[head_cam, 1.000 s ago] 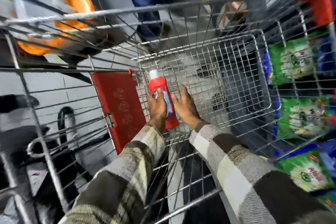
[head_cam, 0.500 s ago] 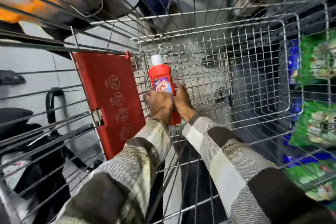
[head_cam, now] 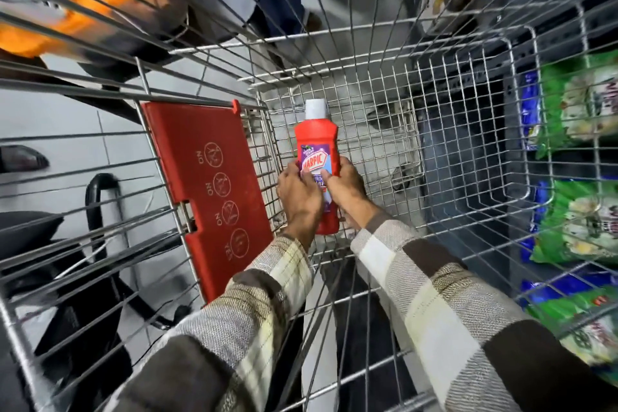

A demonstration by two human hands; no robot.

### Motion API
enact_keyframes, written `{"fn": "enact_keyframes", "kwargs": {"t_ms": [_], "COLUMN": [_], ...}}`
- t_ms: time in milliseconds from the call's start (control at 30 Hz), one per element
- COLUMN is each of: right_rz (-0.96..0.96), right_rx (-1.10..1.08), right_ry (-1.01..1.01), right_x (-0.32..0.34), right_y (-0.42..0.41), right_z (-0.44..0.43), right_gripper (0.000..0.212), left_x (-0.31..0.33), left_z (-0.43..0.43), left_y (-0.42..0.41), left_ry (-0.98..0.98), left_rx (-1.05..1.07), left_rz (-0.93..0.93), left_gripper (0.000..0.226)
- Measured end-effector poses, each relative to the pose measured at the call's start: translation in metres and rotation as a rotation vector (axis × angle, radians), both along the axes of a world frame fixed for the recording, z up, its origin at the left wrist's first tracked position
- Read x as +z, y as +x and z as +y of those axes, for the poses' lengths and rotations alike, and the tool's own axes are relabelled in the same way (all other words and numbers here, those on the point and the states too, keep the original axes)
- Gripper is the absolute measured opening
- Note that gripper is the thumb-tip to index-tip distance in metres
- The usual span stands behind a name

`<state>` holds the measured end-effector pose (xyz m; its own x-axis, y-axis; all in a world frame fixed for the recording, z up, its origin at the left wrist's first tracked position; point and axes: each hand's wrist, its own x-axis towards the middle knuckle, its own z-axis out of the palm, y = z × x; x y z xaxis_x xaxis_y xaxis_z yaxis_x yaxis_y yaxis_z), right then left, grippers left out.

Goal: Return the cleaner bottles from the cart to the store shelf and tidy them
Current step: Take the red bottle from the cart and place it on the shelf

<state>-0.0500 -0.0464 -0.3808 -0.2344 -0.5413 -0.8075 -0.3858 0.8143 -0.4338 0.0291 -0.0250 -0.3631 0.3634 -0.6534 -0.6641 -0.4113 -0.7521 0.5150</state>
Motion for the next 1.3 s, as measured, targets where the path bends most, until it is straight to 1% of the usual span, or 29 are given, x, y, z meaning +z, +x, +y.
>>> {"fn": "enact_keyframes", "kwargs": {"t_ms": [100, 200, 300, 367, 400, 467, 500, 600, 667, 767, 867, 967, 1033, 1233, 1300], "right_rz": [-0.123, -0.223, -0.3, -0.33, -0.336, -0.355, -0.362, -0.402, -0.462, -0.491, -0.525, -0.531, -0.518, -0.41, -0.341], "right_rx": [-0.075, -0.107, -0.143, -0.153, -0.158, -0.161, -0.158, -0.196, -0.236, -0.265, -0.259, -0.277, -0.306, -0.39, -0.433], "right_ry": [-0.028, -0.078, -0.134, -0.182, -0.213, -0.287, -0.333, -0.507, -0.632, -0.789, -0.907, -0.943, -0.967, -1.007, -0.998], "right_x": [0.021, 0.053, 0.113, 0.169, 0.196, 0.248, 0.276, 0.355, 0.4, 0.46, 0.498, 0.517, 0.523, 0.514, 0.505], "right_y": [-0.017, -0.036, -0.053, -0.063, -0.067, -0.075, -0.079, -0.09, -0.097, -0.108, -0.118, -0.128, -0.135, -0.168, -0.183], "right_z": [-0.003, -0.009, -0.017, -0.021, -0.021, -0.024, -0.024, -0.023, -0.021, -0.017, -0.006, 0.004, 0.011, 0.034, 0.045], "right_gripper": [0.028, 0.026, 0.03, 0.034, 0.036, 0.037, 0.036, 0.034, 0.035, 0.031, 0.028, 0.034, 0.034, 0.033, 0.028], "left_x": [0.021, 0.051, 0.099, 0.141, 0.164, 0.211, 0.237, 0.322, 0.372, 0.434, 0.477, 0.497, 0.502, 0.485, 0.472], "left_z": [0.0, -0.008, -0.022, -0.03, -0.033, -0.041, -0.045, -0.055, -0.059, -0.059, -0.053, -0.048, -0.046, -0.046, -0.046], "left_y": [0.0, 0.0, -0.006, -0.011, -0.013, -0.016, -0.019, -0.028, -0.034, -0.043, -0.052, -0.061, -0.07, -0.109, -0.127], "left_ry": [-0.107, -0.145, -0.168, -0.181, -0.196, -0.241, -0.276, -0.413, -0.505, -0.615, -0.677, -0.691, -0.689, -0.683, -0.651], "left_rx": [0.114, 0.262, 0.268, 0.27, 0.265, 0.218, 0.176, 0.079, 0.032, -0.018, -0.035, -0.052, -0.094, -0.25, -0.345], "left_rz": [0.153, 0.308, 0.455, 0.507, 0.516, 0.536, 0.567, 0.644, 0.674, 0.716, 0.766, 0.765, 0.774, 0.791, 0.791], "left_gripper": [0.033, 0.032, 0.031, 0.023, 0.021, 0.03, 0.031, 0.013, 0.006, 0.004, 0.01, 0.021, 0.025, 0.02, 0.015]}}
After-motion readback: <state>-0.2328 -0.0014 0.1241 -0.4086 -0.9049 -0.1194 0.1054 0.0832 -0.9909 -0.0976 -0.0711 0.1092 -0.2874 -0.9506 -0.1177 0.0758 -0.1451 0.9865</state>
